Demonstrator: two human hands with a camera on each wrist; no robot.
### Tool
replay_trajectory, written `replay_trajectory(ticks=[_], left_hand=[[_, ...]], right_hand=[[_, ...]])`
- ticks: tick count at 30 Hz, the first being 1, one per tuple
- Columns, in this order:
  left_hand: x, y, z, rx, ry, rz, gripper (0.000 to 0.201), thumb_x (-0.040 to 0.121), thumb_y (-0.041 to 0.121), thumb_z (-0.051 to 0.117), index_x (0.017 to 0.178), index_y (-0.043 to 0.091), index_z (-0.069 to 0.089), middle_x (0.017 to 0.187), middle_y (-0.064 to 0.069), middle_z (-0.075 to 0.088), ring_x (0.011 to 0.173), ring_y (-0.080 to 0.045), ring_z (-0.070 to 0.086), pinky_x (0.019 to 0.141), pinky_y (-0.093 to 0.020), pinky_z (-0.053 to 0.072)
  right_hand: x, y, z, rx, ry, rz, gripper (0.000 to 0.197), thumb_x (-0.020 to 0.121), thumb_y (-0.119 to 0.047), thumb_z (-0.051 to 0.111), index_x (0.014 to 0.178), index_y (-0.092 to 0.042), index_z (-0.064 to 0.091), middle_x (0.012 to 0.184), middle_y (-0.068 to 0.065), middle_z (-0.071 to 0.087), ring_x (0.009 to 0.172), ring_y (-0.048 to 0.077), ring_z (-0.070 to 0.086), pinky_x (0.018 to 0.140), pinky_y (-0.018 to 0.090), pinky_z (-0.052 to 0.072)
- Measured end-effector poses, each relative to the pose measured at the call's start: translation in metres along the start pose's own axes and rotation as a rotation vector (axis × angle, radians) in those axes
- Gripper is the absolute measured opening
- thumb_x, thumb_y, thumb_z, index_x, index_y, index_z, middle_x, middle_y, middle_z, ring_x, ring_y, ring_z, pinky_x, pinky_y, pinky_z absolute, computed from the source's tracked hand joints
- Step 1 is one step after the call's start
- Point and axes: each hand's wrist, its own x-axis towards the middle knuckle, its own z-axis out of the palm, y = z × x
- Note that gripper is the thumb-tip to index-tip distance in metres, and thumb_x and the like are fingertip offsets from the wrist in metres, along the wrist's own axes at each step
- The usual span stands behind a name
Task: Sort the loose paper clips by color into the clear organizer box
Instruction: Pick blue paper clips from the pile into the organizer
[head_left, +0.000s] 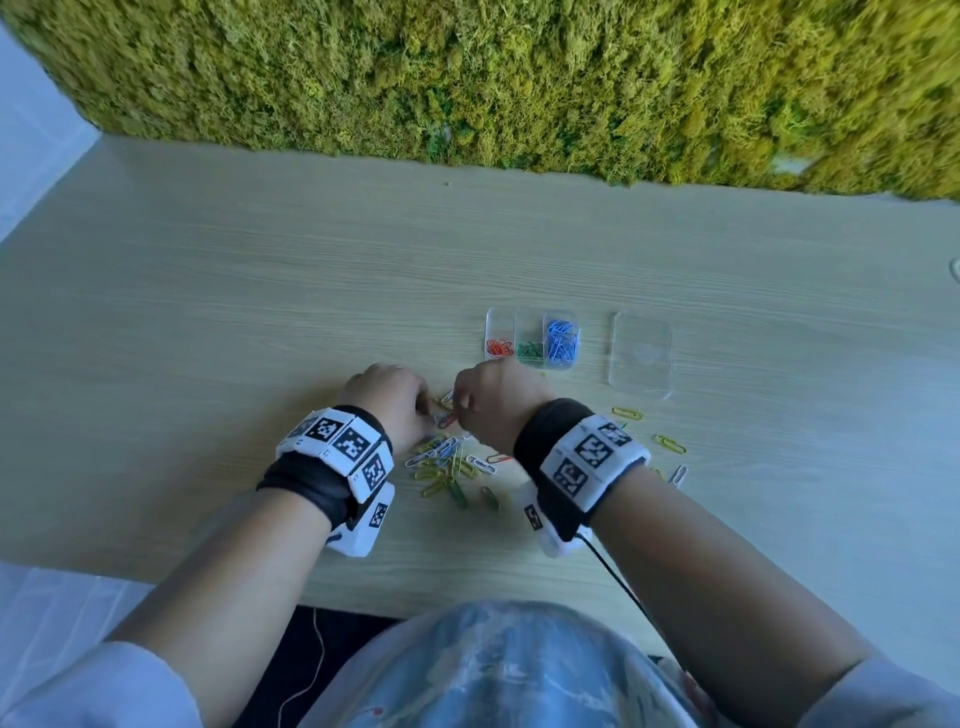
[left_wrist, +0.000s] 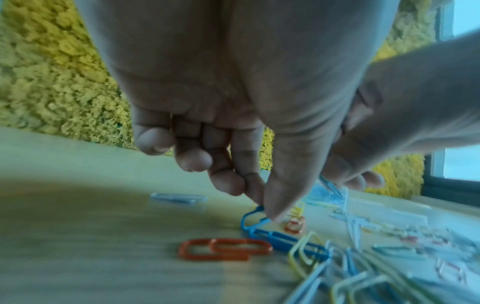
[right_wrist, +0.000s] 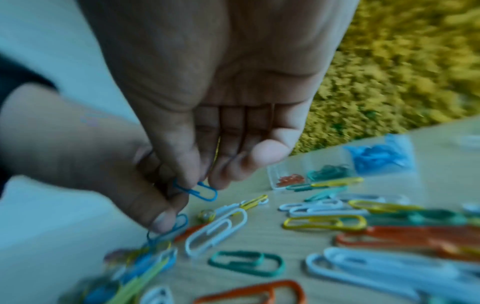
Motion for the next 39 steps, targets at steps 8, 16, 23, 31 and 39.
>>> replay_trajectory(ticks=[8,16,23,31,39], left_hand=[[0.0,-0.019,0.001,-0.622,0.018,-0.078,0.009,0.081,0.02,0.069,0.073,0.018,0.068,0.075,0.004,0.07,0.067,-0.009,0.058,0.065,-0.02,0.044],[-0.009,-0.047,-0.002,-1.513,0.075,-0.317,0.025,0.091,-0.006,0.042,0.086,0.012,0.058,0.056,0.001,0.059,0.045,-0.01,0.06,0.039,-0.018,0.045],[-0.014,-0.059,0.0,-1.487,0.043,-0.411,0.023,0.089,0.009,0.035,0.07,0.018,0.044,0.062,0.003,0.034,0.034,-0.005,0.031,0.036,-0.012,0.019],[-0.015,-0.045,0.017,-0.659,-0.06,-0.097,0.023,0.09,0.012,0.057,0.073,0.027,0.057,0.067,0.002,0.059,0.052,-0.017,0.045,0.049,-0.026,0.032],[-0.026,-0.021,0.014,-0.355,-0.099,-0.021,0.012,0.083,0.027,0.067,0.073,0.021,0.064,0.071,0.006,0.062,0.067,-0.011,0.056,0.056,-0.018,0.038]], right_hand=[[-0.016,0.039,0.003,1.075,0.07,0.256,0.019,0.086,-0.001,0.058,0.075,-0.015,0.062,0.067,0.002,0.063,0.055,0.011,0.056,0.055,0.025,0.047],[-0.009,0.019,0.006,1.771,-0.081,0.468,0.024,0.093,-0.007,0.035,0.079,-0.01,0.055,0.066,0.004,0.048,0.054,0.016,0.049,0.043,0.021,0.043],[0.015,-0.011,0.0,0.551,-0.122,0.215,0.014,0.089,-0.023,0.057,0.092,-0.014,0.067,0.073,-0.005,0.059,0.061,0.01,0.054,0.051,0.02,0.042],[0.033,-0.044,0.003,-0.198,-0.198,0.082,0.024,0.089,-0.024,0.057,0.077,-0.004,0.052,0.077,0.009,0.055,0.072,0.023,0.052,0.062,0.028,0.044],[0.037,-0.035,-0.002,-0.197,-0.291,0.109,0.035,0.084,-0.028,0.062,0.059,-0.01,0.046,0.06,0.003,0.049,0.062,0.021,0.055,0.054,0.026,0.045]])
